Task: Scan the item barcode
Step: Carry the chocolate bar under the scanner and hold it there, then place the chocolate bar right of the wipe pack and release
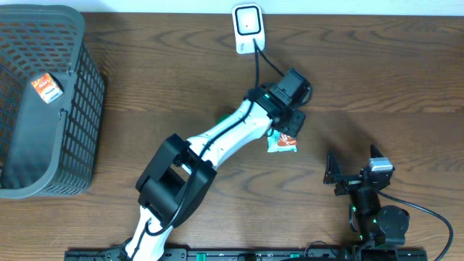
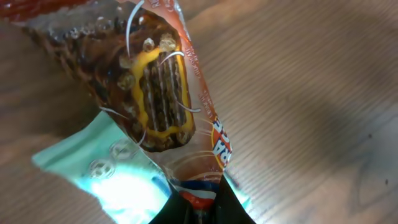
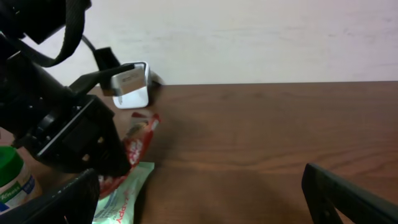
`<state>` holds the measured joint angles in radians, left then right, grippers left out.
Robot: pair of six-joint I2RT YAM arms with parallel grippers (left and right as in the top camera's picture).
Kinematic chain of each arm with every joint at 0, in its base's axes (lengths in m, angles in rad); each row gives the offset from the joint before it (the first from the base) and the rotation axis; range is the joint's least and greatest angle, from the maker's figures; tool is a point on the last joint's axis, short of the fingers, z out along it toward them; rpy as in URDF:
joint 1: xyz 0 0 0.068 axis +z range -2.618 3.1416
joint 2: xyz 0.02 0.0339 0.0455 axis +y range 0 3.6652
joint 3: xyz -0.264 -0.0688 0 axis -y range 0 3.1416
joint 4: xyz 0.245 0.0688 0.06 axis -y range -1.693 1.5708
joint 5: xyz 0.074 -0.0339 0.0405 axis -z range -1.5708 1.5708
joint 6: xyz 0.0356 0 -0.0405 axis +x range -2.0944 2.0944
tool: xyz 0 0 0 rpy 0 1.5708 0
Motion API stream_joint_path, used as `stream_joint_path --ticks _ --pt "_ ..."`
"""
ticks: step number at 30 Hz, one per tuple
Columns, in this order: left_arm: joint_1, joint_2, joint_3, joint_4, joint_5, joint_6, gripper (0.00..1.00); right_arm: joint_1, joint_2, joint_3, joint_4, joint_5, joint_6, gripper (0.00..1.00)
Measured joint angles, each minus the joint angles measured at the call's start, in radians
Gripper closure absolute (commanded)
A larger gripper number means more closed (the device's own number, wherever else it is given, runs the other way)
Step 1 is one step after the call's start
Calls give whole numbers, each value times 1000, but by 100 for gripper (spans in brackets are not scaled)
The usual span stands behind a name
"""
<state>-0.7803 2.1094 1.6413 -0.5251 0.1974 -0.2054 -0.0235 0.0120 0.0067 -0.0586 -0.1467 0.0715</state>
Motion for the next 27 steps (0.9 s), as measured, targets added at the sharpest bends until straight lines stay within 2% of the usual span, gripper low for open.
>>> stream_joint_path --ticks 8,15,17,19,21,27 --pt "-23 0 0 109 -32 -37 92 0 0 0 0 0 0 1" --pt "-59 7 0 133 -40 -76 91 0 0 0 0 0 0 1" --pt "-74 20 0 132 -40 -80 78 0 0 0 0 0 0 1" --pt "-94 39 0 114 -40 -74 59 0 0 0 0 0 0 1" --pt "-108 51 0 96 -39 -77 44 0 0 0 0 0 0 1" --pt "-104 52 -1 -1 -81 -34 40 0 0 0 0 0 0 1"
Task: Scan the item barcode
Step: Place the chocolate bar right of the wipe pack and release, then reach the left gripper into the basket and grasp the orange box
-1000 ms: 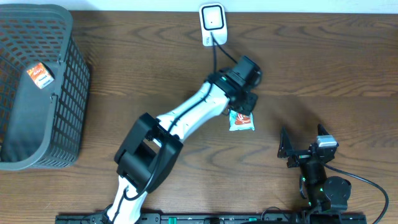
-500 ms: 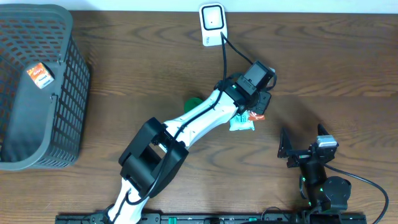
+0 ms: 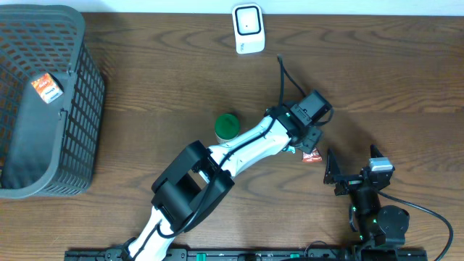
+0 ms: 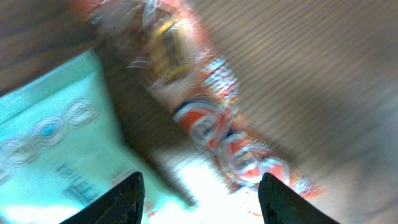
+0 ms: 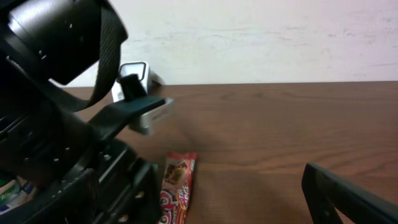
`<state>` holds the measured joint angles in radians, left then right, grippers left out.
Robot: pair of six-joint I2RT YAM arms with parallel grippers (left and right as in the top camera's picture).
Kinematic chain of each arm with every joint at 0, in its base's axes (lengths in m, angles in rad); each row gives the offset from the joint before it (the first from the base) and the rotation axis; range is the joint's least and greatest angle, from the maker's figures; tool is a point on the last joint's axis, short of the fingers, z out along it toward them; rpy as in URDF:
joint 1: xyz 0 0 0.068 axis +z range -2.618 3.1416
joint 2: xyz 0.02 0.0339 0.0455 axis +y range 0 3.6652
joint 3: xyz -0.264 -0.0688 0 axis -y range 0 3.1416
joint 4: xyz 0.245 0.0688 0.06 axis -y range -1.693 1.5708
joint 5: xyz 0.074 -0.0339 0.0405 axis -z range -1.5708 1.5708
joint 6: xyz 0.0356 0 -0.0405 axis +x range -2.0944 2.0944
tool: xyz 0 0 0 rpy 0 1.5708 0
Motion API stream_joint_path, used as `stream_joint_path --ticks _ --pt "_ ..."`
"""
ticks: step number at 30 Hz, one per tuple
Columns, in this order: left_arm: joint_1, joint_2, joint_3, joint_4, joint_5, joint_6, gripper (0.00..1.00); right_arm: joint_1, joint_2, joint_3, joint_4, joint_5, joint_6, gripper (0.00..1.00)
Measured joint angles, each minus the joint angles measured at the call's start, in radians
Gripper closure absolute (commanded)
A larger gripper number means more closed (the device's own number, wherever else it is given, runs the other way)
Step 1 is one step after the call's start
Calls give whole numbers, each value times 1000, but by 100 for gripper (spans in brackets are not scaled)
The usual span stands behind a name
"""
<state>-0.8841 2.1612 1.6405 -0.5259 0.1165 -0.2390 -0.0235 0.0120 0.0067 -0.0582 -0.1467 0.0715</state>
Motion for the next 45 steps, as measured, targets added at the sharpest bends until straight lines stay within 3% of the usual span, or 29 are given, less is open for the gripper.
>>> stream_joint_path --ticks 6,15,17,19,21,25,28,34,39,45 --pt "43 -95 0 -138 -43 69 40 0 0 0 0 0 0 1" --pt "135 -510 42 -320 -227 218 39 0 0 0 0 0 0 1" --pt "185 -597 45 -345 -320 238 40 0 0 0 0 0 0 1" --pt "241 -672 46 -374 -426 249 26 0 0 0 0 0 0 1" --pt "300 -734 46 -396 -500 263 26 0 0 0 0 0 0 1" --pt "477 -843 46 -414 -577 268 25 0 0 0 0 0 0 1" --pt "677 -895 46 -410 -592 246 16 0 0 0 0 0 0 1" --pt "1123 -884 46 -369 -500 147 10 0 0 0 0 0 0 1" --pt "1303 -773 47 -294 -404 87 10 0 0 0 0 0 0 1" --pt "1352 -542 47 -197 -360 -2 9 0 0 0 0 0 0 1"
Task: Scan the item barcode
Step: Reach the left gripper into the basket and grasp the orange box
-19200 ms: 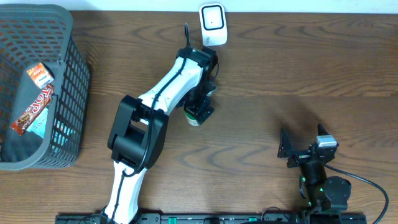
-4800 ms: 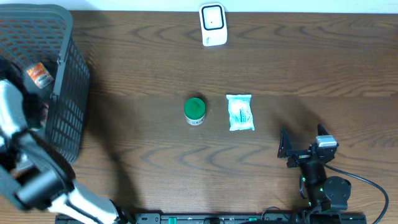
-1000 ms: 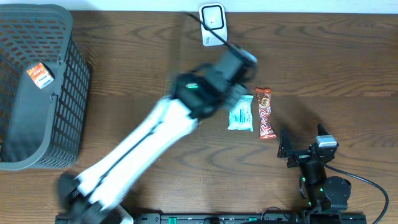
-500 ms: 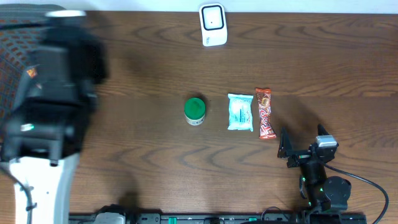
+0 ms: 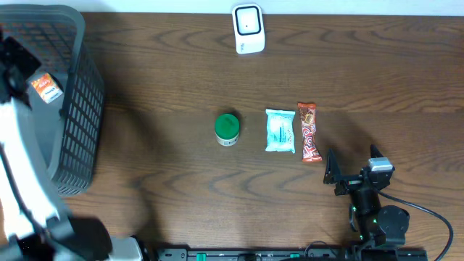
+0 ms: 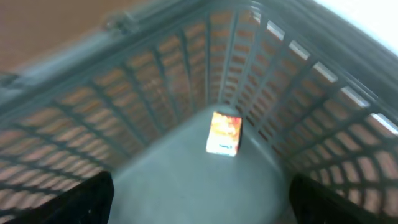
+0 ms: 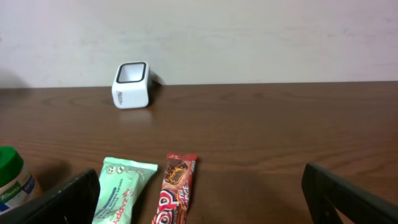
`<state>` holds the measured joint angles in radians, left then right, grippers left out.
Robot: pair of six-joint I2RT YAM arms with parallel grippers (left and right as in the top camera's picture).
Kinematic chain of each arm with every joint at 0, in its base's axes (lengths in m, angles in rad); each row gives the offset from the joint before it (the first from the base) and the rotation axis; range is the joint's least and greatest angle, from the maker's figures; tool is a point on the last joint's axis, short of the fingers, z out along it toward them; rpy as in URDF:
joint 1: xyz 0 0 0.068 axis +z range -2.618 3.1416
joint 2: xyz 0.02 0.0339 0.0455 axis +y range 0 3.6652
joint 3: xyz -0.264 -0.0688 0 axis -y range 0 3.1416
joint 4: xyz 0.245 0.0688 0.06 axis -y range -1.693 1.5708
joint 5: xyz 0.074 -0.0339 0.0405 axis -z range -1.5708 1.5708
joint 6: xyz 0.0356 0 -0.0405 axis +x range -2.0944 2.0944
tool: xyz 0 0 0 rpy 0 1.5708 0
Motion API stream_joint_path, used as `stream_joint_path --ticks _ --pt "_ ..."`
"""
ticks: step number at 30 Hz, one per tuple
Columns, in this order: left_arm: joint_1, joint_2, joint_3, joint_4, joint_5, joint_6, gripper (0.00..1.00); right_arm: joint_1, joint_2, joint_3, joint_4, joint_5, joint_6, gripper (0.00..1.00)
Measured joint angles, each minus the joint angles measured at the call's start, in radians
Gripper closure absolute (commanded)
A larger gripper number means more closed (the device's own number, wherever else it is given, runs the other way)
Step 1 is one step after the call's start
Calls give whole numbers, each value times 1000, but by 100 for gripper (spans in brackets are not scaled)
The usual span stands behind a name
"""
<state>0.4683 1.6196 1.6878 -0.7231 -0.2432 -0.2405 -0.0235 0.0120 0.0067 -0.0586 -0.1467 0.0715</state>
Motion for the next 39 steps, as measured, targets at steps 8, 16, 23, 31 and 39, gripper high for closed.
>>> stream_joint_path --ticks 8,16,23,31,39 --pt "0 317 0 201 29 -48 9 0 0 0 0 0 0 1" --pt "0 510 0 370 29 -74 0 0 0 0 0 0 0 1" --pt "2 587 0 437 27 -74 2 0 0 0 0 0 0 1" --pt "18 625 0 481 27 -74 2 0 0 0 0 0 0 1" --pt "24 671 0 495 34 -80 30 0 0 0 0 0 0 1"
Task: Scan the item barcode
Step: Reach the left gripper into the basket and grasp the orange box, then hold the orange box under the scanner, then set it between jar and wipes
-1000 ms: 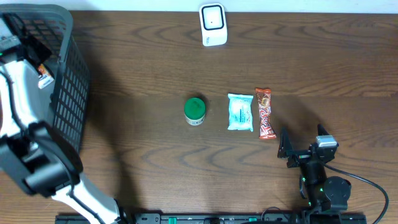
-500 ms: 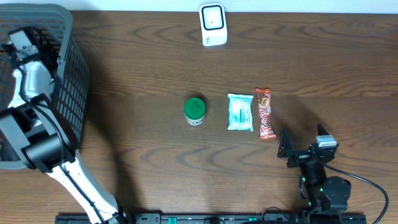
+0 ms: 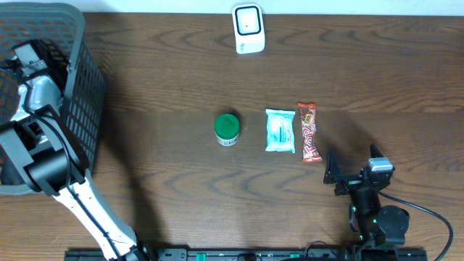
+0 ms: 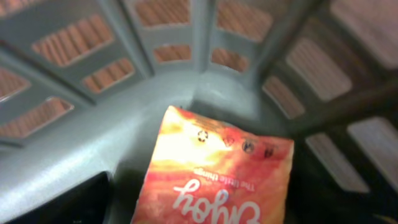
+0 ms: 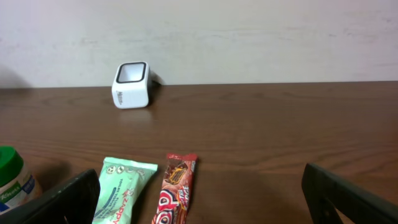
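Observation:
An orange snack packet (image 4: pixel 214 171) lies in a corner of the grey basket (image 3: pixel 76 123). My left gripper (image 4: pixel 199 214) is low inside the basket, open, with the packet between its dark fingers (image 4: pixel 65 199). In the overhead view the left gripper (image 3: pixel 35 64) hides the packet. The white barcode scanner (image 3: pixel 247 27) stands at the table's far edge, also visible as the scanner (image 5: pixel 131 84) in the right wrist view. My right gripper (image 3: pixel 351 167) rests open near the front right and holds nothing.
In a row mid-table lie a green-lidded bottle (image 3: pixel 227 129), a mint packet (image 3: pixel 280 130) and a red candy bar (image 3: pixel 309 132). The basket's tall lattice walls (image 4: pixel 81 43) close in around the left gripper.
My left gripper was high over the basket with the orange packet small below. Now it is down in the basket's corner with the packet between its open fingers. The right arm has not moved.
My left gripper was shut on the red candy bar beside the mint packet. Then it was open over the bar, which lay right of the mint packet. Then it was above the basket, and now it is low over the orange packet.

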`<state>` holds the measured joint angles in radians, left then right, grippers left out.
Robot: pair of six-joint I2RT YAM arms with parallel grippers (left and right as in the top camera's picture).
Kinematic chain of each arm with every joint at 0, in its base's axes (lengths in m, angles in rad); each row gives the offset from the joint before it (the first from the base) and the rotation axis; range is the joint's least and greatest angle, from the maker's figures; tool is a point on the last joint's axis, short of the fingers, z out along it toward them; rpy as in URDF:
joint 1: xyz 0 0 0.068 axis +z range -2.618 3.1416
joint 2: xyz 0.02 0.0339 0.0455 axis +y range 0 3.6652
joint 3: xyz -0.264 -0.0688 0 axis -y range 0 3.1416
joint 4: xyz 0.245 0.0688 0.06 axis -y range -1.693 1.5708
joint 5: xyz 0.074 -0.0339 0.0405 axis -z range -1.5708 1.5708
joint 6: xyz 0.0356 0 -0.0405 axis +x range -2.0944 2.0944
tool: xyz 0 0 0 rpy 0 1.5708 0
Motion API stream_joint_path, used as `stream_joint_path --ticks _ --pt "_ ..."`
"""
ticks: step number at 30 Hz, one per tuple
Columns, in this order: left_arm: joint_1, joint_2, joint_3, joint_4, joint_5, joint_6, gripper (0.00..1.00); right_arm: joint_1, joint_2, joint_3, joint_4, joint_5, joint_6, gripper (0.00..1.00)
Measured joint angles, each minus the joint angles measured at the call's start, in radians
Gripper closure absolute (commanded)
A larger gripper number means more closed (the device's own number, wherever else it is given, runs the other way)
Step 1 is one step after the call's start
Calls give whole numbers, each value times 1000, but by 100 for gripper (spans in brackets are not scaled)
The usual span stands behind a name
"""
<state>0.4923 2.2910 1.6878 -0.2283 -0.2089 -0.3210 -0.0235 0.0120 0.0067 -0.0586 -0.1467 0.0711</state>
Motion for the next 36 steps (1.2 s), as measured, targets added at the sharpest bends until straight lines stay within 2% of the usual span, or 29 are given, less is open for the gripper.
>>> stream_joint_path --ticks 1,4,15,18,26,30,36 --pt "0 2 0 1 -5 5 36 0 0 0 0 0 0 1" --pt "-2 2 2 -10 0 7 45 0 0 0 0 0 0 1" --pt "6 -94 -13 -183 25 16 56 0 0 0 0 0 0 1" --pt "15 -203 -23 -240 28 15 56 0 0 0 0 0 0 1" --pt "25 -658 -18 -376 35 15 56 0 0 0 0 0 0 1" --pt "22 -838 -16 -456 120 14 56 0 0 0 0 0 0 1" --pt "-90 -997 -15 -649 206 -74 56 0 0 0 0 0 0 1"
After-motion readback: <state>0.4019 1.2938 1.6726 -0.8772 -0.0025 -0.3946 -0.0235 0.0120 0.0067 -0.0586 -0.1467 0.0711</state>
